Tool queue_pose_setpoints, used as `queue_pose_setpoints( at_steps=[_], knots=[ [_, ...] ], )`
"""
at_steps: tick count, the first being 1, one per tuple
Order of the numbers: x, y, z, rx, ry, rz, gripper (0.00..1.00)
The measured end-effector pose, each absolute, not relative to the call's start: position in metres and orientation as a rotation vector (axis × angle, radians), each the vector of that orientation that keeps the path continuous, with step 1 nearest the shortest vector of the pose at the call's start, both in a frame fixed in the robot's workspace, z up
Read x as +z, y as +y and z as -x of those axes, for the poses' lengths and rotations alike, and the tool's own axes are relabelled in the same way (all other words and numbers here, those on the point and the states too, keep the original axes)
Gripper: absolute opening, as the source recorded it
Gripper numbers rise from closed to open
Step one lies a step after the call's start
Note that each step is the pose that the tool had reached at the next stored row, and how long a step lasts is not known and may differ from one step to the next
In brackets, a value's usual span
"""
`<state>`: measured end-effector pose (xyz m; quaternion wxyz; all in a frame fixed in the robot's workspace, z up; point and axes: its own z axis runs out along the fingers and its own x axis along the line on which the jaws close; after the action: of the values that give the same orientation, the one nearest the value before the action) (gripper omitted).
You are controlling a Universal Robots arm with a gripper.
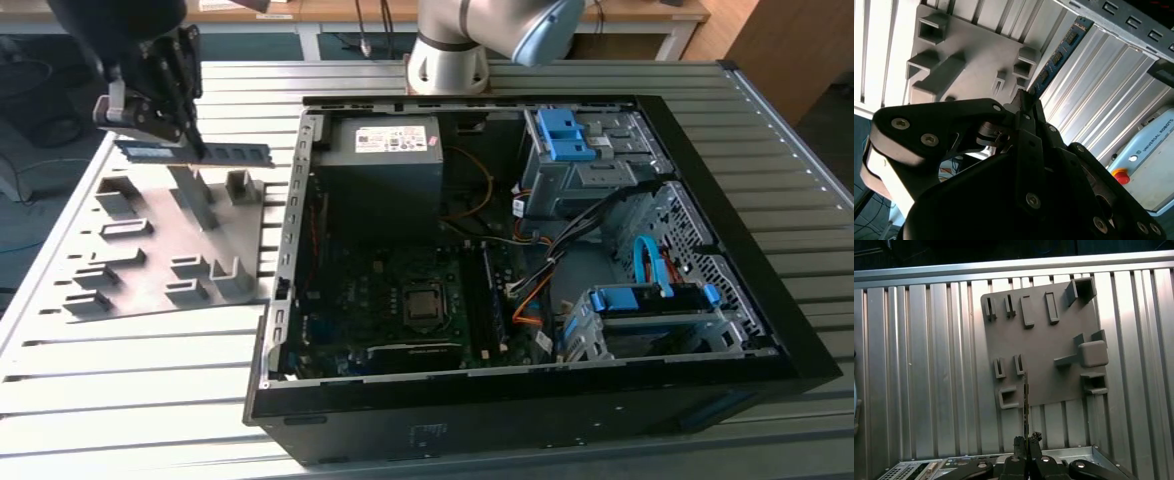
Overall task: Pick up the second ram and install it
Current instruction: 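Pick up the second ram and move it above second insertion slot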
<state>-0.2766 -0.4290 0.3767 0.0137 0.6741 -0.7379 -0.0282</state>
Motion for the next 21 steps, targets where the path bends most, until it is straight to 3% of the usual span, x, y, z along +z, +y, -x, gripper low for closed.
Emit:
queue_pose_setpoints(
  at_steps=[21],
  knots=[
    [0.377,-0.429,0.226,-0.090,-2.297,-2.099,0.14]
  ],
)
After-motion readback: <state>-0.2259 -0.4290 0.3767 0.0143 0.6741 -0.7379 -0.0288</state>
